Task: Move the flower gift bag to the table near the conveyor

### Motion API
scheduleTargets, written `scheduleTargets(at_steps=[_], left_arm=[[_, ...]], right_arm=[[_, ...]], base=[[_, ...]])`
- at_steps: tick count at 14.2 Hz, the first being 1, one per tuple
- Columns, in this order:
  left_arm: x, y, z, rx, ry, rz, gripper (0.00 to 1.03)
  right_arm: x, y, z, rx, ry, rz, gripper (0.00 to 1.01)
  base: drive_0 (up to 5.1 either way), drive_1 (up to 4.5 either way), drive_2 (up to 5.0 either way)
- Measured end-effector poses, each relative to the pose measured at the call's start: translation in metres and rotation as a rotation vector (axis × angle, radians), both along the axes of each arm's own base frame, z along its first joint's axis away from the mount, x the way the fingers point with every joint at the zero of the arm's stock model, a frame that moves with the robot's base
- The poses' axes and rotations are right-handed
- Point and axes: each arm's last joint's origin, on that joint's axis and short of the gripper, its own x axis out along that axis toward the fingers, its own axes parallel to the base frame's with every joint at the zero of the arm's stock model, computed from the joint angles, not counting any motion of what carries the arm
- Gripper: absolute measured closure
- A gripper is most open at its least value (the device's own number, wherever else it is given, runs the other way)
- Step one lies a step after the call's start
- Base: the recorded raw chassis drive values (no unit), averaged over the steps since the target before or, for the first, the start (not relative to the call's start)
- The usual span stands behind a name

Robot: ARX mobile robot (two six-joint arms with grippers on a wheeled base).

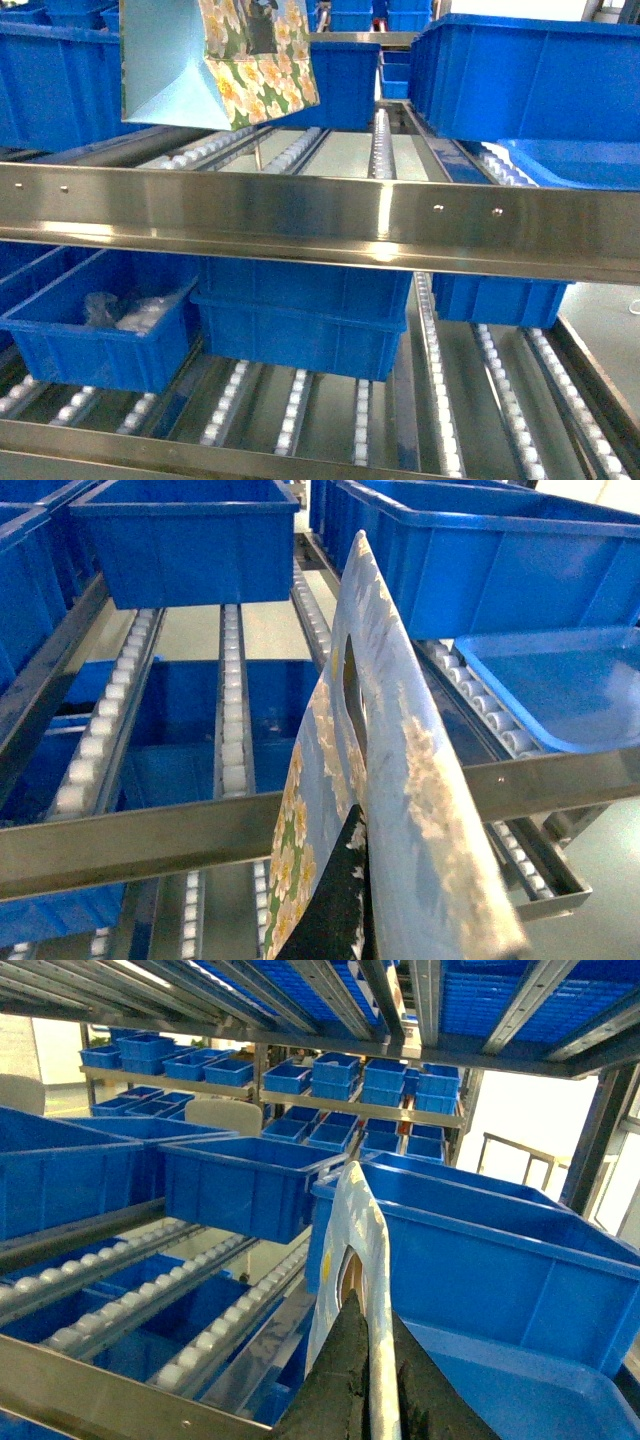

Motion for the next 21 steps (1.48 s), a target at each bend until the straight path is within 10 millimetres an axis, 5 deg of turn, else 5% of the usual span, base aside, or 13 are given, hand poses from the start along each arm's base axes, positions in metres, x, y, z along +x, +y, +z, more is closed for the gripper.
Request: scheduleTargets(at_steps=[21], left_arm=[[0.0000,0.0000,-0.0004,0.001,0.003,0.000,1.01]], right_arm=[[0.0000,0.0000,-0.0001,0.000,0.001,0.000,0.99]], base=[[-4.8,1.32,3.5]])
